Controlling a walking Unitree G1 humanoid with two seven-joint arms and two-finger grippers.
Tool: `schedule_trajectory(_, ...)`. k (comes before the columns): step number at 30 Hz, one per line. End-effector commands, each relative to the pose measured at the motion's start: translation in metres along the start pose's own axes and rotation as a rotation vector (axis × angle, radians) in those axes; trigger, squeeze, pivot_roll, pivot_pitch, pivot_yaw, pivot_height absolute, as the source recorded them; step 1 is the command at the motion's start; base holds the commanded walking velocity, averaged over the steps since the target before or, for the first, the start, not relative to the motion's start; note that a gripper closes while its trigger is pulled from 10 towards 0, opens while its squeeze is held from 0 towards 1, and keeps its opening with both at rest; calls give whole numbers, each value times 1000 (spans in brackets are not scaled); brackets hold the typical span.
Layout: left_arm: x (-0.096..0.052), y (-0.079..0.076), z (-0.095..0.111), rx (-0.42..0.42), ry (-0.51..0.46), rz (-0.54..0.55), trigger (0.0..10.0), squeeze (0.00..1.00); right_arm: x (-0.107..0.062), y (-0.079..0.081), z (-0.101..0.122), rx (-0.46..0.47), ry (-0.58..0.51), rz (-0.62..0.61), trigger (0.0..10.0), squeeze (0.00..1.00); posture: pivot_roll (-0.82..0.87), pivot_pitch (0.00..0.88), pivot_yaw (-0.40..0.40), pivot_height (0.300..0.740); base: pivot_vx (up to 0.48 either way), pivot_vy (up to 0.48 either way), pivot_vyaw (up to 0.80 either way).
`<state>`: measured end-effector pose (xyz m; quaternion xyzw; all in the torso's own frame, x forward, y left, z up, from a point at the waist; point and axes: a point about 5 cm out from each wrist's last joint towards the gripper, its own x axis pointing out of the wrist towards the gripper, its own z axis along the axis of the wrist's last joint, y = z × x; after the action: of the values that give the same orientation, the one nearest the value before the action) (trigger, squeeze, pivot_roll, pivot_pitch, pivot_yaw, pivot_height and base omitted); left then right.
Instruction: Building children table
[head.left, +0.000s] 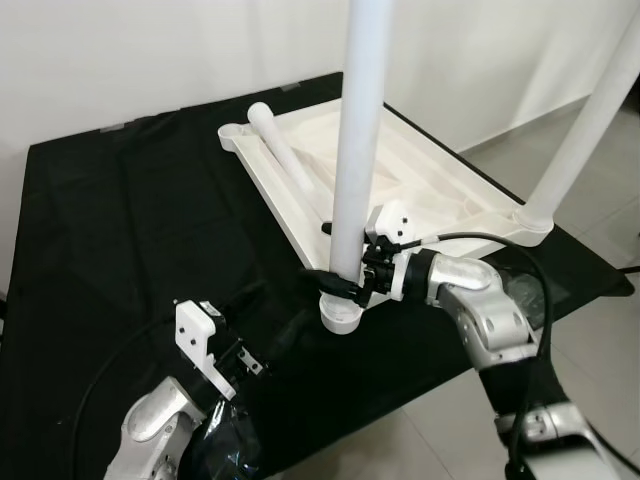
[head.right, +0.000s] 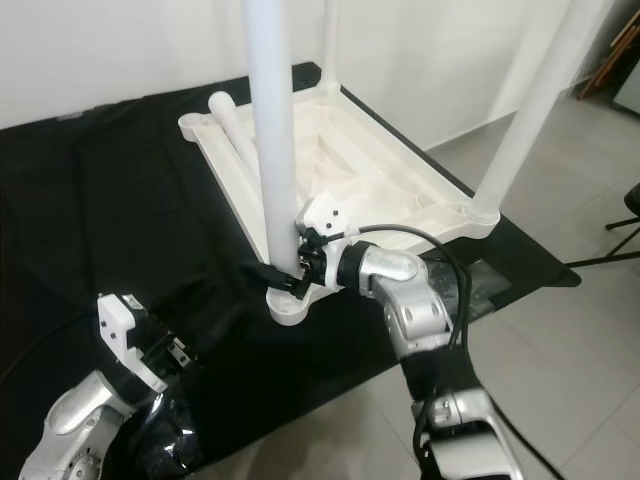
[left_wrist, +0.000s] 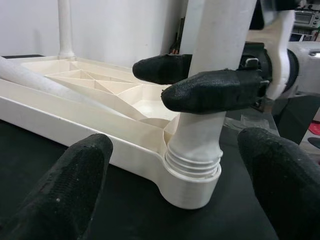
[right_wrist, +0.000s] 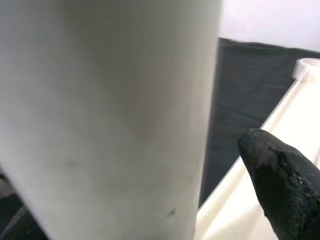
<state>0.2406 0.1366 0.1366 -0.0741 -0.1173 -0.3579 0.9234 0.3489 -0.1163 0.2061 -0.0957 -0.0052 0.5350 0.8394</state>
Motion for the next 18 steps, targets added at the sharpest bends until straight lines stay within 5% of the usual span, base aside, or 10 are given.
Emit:
schedule_trajectory(1,-2,-1,-5,-4,18,6,10000,0,-2,-8,-2,21,5,-18,10000,0,-35,139,3,740,0,0,0)
schedule_trajectory(2,-2,-1,-5,-4,18,6,10000,0,-2,-8,-2,21,5,-18,10000,0,-35,139,3,740,0,0,0)
schedule_trajectory(3,-2,-1,-5,-3,18,6,10000,0,-3,-11,-2,36,4,-7,7725,0,-35,139,3,740,0,0,0)
schedule_trajectory(4,-2,-1,-5,-3,18,6,10000,0,-3,-11,-2,36,4,-7,7725,0,-35,139,3,740,0,0,0)
schedule_trajectory(5,-3,-1,-5,-3,19,6,10000,0,-5,-12,-2,45,4,12,0,0,-32,139,2,740,0,0,0)
schedule_trajectory(13,-3,-1,-5,-3,19,6,10000,0,-10,-14,-4,58,-5,48,0,0,-35,143,6,740,0,0,0)
schedule_trajectory(18,-4,-1,-5,-6,19,4,10000,0,-17,-9,-19,74,-3,-77,0,0,-47,152,5,740,0,0,0)
